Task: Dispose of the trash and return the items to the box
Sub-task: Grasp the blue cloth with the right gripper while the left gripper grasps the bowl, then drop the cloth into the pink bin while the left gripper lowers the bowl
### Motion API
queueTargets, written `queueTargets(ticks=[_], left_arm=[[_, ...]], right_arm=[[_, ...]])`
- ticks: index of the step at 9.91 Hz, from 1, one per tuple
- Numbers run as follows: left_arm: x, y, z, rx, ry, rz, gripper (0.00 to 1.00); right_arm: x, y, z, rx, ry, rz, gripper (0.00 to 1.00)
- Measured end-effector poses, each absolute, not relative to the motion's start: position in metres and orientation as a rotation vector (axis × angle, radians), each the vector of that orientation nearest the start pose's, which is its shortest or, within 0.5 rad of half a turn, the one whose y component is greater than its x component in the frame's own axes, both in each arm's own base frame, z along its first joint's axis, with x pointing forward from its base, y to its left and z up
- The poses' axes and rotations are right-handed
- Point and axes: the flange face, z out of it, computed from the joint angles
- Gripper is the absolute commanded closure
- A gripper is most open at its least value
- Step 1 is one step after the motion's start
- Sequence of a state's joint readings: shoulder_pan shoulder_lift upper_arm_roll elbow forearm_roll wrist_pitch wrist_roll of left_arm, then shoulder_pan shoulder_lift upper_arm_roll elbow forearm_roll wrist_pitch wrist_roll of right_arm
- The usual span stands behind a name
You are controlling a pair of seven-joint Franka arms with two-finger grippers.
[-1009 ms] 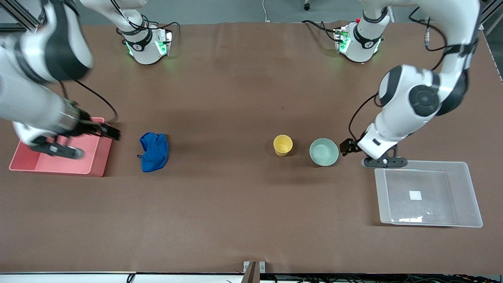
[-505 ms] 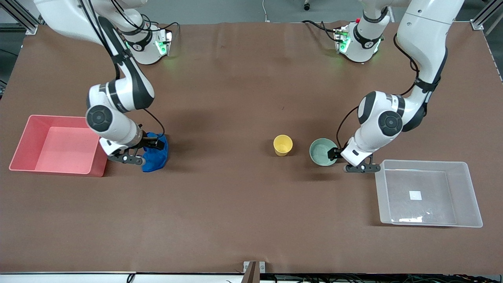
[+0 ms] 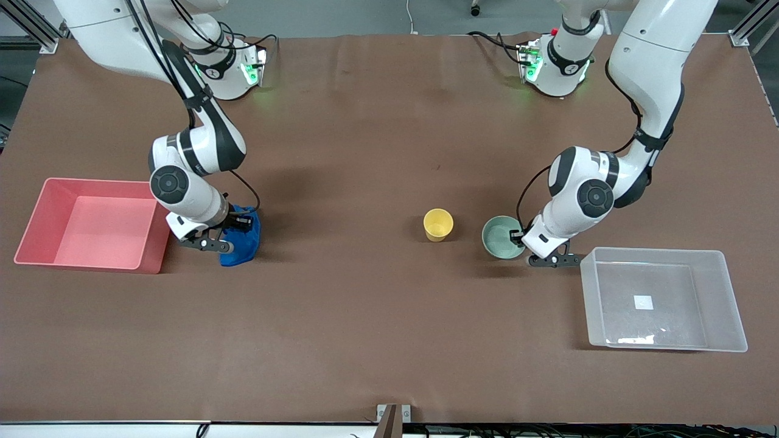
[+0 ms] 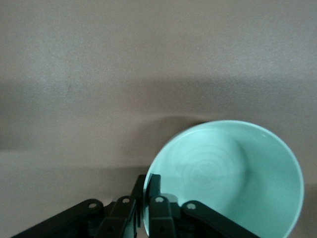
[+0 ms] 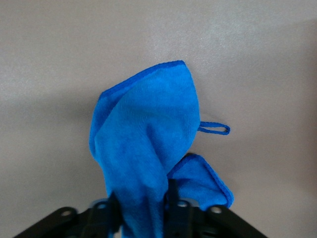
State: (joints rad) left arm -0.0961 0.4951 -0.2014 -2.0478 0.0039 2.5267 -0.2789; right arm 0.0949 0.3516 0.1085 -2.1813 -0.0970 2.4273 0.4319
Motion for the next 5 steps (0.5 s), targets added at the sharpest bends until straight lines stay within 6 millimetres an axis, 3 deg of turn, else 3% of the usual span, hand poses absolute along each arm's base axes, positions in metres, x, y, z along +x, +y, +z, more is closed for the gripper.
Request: queueTargets(ticks=[2,3,5], left_arm=[[0.582,-0.173,0.216,-3.236,-0.007,0.001,1.00],[0.595,-0.168,0.237,-3.233,-0.020,-0.009,1.00],[0.628,-0.141,0.316,-3.215,-0.040,-0.011,1.00]], right_arm=[[0.545,0.108,0.232,-3.200,0.296,0.240,0.99],[0.553,0.107,0.255,-3.221,0.318,0.347,0.99],[0.570,0.093,0.342,-3.242,0.349,0.456,0.99]])
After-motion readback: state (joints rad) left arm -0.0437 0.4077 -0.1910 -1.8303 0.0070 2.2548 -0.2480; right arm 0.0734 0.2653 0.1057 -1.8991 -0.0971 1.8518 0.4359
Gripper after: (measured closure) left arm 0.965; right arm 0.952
